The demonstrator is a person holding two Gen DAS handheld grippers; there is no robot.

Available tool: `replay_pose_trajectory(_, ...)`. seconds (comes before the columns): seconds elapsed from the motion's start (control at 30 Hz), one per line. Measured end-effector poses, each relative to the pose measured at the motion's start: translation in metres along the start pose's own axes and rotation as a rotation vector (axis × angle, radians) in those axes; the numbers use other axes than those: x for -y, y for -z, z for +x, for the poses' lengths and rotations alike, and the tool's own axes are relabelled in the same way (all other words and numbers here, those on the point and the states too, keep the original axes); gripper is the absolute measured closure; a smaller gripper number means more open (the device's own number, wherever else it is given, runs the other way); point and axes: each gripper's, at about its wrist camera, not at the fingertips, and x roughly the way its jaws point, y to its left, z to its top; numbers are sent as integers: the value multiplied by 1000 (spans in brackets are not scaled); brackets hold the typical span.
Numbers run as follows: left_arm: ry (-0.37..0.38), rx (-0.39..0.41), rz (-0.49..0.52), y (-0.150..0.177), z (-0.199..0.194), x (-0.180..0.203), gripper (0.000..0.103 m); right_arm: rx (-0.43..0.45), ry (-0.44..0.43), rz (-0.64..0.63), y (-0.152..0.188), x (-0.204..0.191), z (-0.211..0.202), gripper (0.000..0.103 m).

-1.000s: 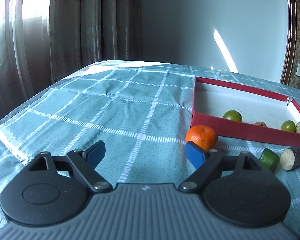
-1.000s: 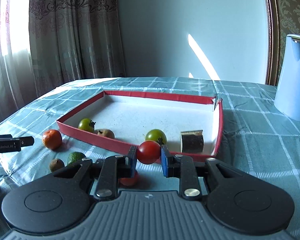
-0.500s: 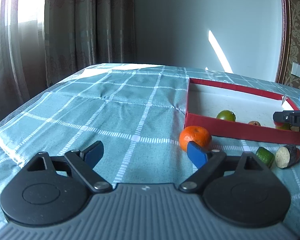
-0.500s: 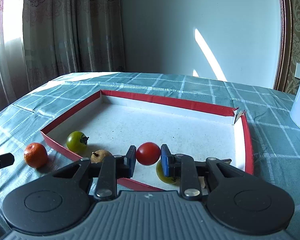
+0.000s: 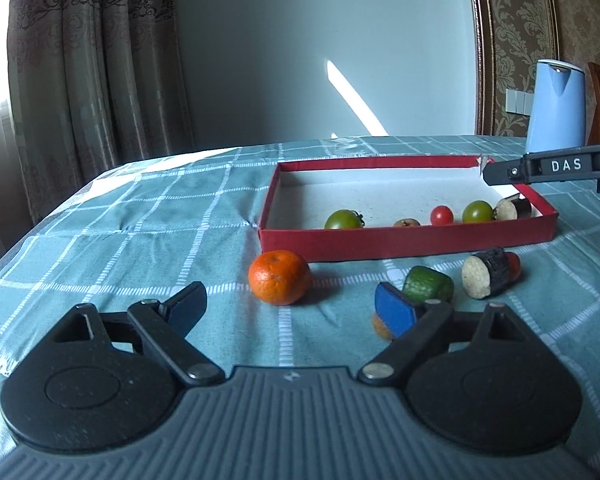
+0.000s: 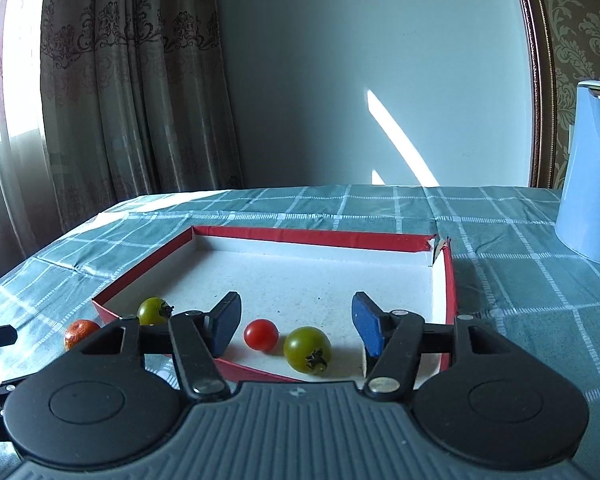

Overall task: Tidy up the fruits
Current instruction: 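Lower the red cherry tomato into the red box with the right gripper, then grasp the small brown kiwi with the left gripper while the right grasps the green cucumber slice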

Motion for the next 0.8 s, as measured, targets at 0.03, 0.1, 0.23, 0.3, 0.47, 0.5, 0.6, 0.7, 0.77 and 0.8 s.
replay_pose_trajectory(0.03, 4, -1, 17, 0, 0, 6, 13, -4, -1, 5, 2, 3, -2, 42)
replay_pose_trajectory(0.1, 14, 0, 45, 0, 1, 15, 13, -13, -3, 18, 7, 11, -6, 42)
replay_pose_trajectory(0.23, 33, -16, 85, 0, 5, 30, 13, 3, -2, 44, 13, 21, -18, 42)
replay_pose_trajectory(0.3, 37, -23, 103, 0, 7, 36, 14, 12, -1, 55, 15, 25, -23, 42)
replay_pose_trajectory(0.47, 47, -73, 119, 0, 17, 45, 32, 8, -9, 74, 19, 31, -25, 42)
replay_pose_trajectory(0.5, 48, -88, 115, 0, 20, 45, 34, 5, -11, 79, 20, 32, -24, 42)
replay_pose_trajectory(0.6, 56, -114, 93, 0, 25, 40, 54, 4, -16, 81, 22, 33, -25, 42)
replay_pose_trajectory(0.7, 71, -127, 73, 0, 27, 37, 68, 3, -22, 85, 22, 33, -26, 42)
replay_pose_trajectory(0.77, 73, -125, 70, 0, 26, 37, 75, 5, -24, 86, 23, 33, -26, 42)
replay_pose_trajectory(0.8, 69, -126, 70, 0, 27, 37, 81, 6, -26, 86, 23, 33, -27, 42)
